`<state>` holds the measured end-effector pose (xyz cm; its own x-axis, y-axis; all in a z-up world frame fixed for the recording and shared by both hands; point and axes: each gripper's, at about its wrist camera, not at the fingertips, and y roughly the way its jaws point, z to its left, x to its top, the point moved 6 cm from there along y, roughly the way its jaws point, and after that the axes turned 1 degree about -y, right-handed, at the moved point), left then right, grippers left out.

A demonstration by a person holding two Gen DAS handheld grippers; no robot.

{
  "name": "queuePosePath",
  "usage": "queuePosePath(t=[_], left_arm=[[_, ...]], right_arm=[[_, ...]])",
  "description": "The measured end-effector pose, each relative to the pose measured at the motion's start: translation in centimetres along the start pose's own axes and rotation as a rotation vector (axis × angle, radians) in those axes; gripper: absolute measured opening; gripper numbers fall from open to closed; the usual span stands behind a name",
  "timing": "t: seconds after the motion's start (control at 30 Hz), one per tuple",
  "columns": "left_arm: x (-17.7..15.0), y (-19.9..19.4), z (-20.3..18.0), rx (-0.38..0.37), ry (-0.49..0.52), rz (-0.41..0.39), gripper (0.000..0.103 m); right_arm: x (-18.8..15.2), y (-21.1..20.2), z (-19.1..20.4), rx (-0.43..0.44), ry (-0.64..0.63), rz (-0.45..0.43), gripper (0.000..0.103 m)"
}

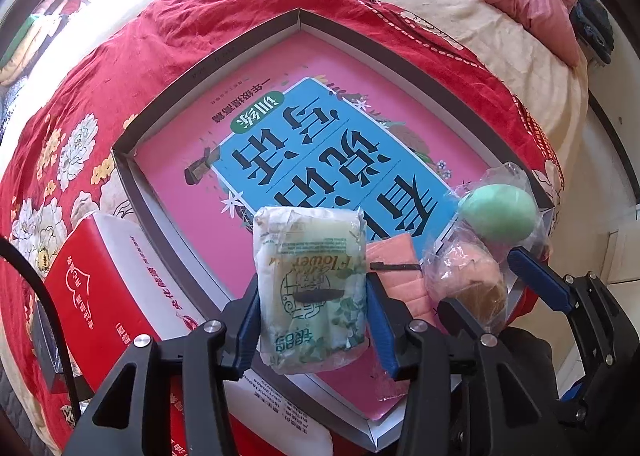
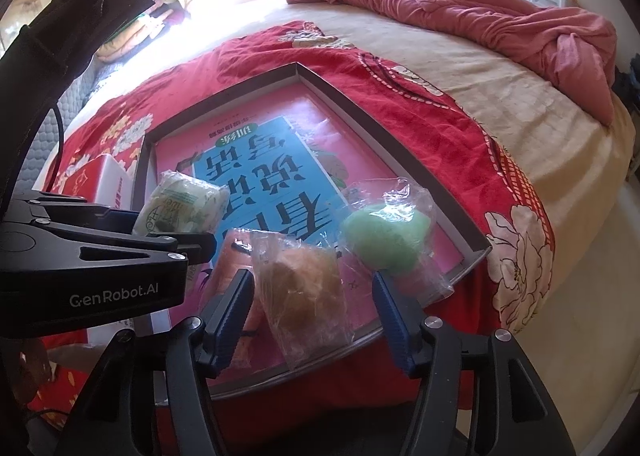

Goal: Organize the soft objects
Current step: 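Open the left tool releasing the wipes packet while the right tool drops the peach item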

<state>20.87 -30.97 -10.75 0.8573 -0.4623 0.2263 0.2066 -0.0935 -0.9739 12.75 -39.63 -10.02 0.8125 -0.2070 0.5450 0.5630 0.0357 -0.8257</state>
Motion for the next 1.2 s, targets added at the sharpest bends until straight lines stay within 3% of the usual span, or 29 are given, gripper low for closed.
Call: queuePosePath(t=[0.2, 0.6, 1.13, 1.2], left_arm=[[0.3, -0.6, 0.4, -0.004, -0.027, -0.026, 0.054], [0.3, -4.9, 1.4, -0.03, -0.092, -0.159, 0.066], [-3.3, -9.0, 2.2, -0.007, -0.123, -0.273, 0.073], [-3.8, -9.3, 2.4, -0.031, -0.138, -0.28, 0.074]], right_arm=[[0.1, -0.2, 0.0, -0.007, 0.001, -0.007, 0.068], [0.7, -1.3, 0.4, -0.014, -0.02, -0.074, 0.071], [1.9, -3.7, -0.4, -0.038, 0.026, -0.193, 0.074], [1.9, -3.9, -0.3, -0.041, 0.026, -0.194, 0.074]])
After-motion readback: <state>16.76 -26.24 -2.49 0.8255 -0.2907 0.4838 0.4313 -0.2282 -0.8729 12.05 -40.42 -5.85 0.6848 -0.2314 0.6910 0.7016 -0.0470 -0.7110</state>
